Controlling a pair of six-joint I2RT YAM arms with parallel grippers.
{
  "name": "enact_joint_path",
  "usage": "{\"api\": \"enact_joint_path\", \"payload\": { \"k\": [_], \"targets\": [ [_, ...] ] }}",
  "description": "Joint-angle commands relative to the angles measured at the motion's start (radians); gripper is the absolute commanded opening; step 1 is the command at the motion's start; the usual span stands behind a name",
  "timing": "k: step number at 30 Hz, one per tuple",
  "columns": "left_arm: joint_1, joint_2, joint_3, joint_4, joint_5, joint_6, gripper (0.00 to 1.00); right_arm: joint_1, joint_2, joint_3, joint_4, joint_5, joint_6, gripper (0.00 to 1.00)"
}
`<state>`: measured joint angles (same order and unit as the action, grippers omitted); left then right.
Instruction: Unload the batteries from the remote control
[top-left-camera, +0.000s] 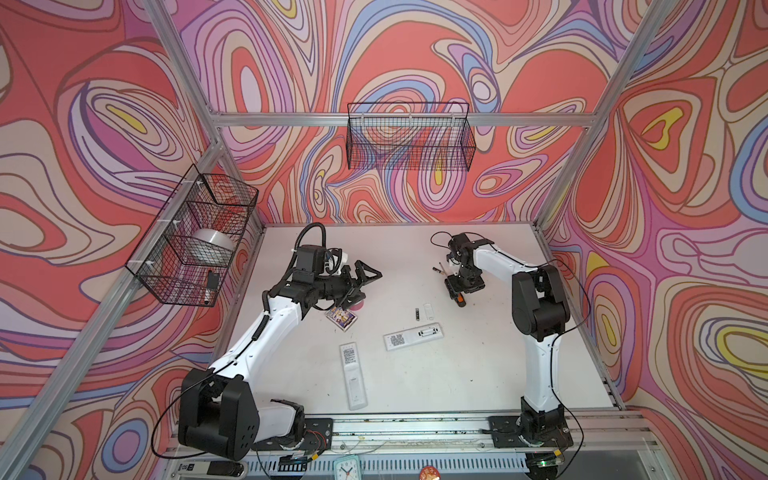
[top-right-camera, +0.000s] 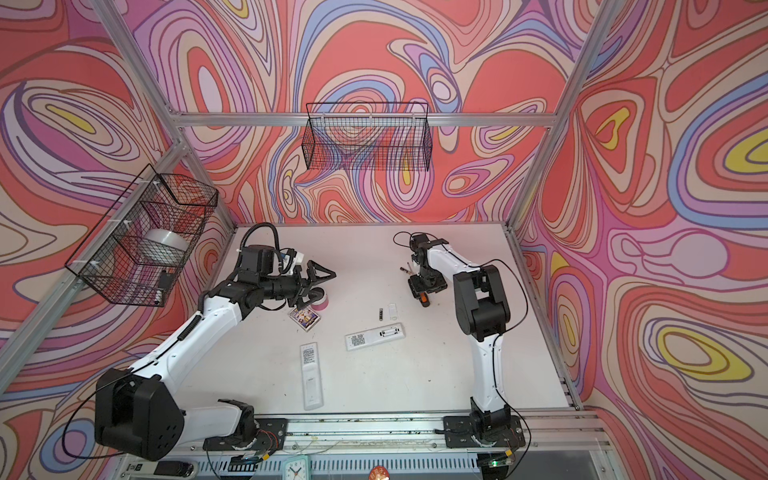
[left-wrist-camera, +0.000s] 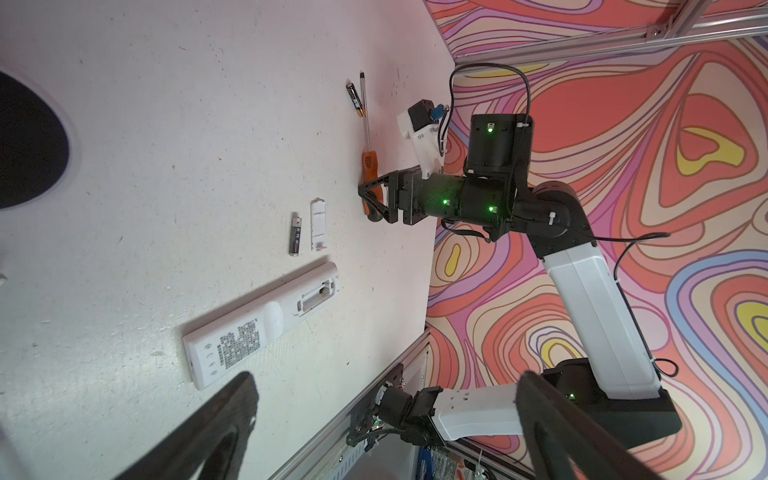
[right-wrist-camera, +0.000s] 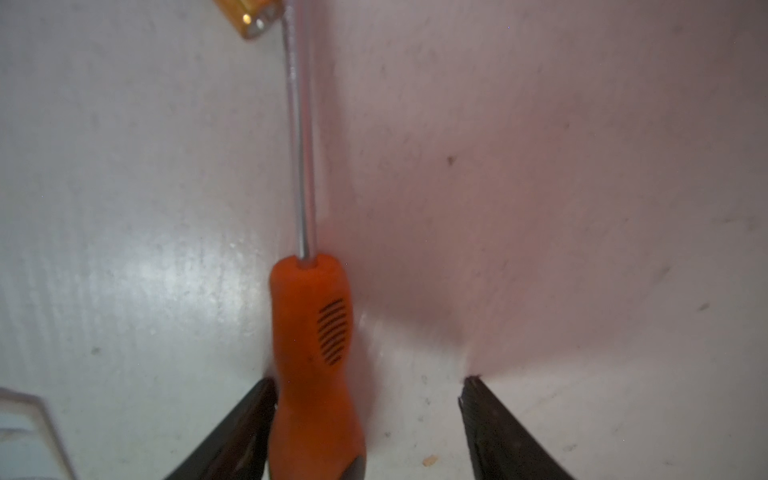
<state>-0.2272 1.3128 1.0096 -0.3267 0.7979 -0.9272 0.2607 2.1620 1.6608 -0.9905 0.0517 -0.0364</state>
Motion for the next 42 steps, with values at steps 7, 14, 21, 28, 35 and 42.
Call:
{"api": "enact_joint_path", "payload": {
  "k": [7,14,21,28,35,42],
  "targets": [
    [0.01,0.012,-0.002,-0.036,-0.021,0.054,1.0,-0.008,-0.212,0.004,0.064,-0.215,0.134,0.78],
    [0.011,-0.002,0.023,-0.193,-0.102,0.179,1.0,0.035,-0.384,-0.138,0.024,-0.409,0.263,0.78],
    [0.011,-0.053,-0.062,-0.387,-0.23,0.235,1.0,0.244,-0.56,-0.444,0.101,-0.583,0.489,0.78],
    [0.009,-0.09,-0.162,-0.554,-0.361,0.21,1.0,0.441,-0.665,-0.635,0.268,-0.596,0.727,0.78],
    [-0.035,-0.074,-0.282,-0.465,-0.3,0.128,1.0,0.48,-0.616,-0.712,0.431,-0.599,0.803,0.78],
    [-0.131,-0.011,-0.391,-0.338,-0.256,0.059,1.0,0.497,-0.519,-0.677,0.466,-0.58,0.781,0.78]
  ]
}}
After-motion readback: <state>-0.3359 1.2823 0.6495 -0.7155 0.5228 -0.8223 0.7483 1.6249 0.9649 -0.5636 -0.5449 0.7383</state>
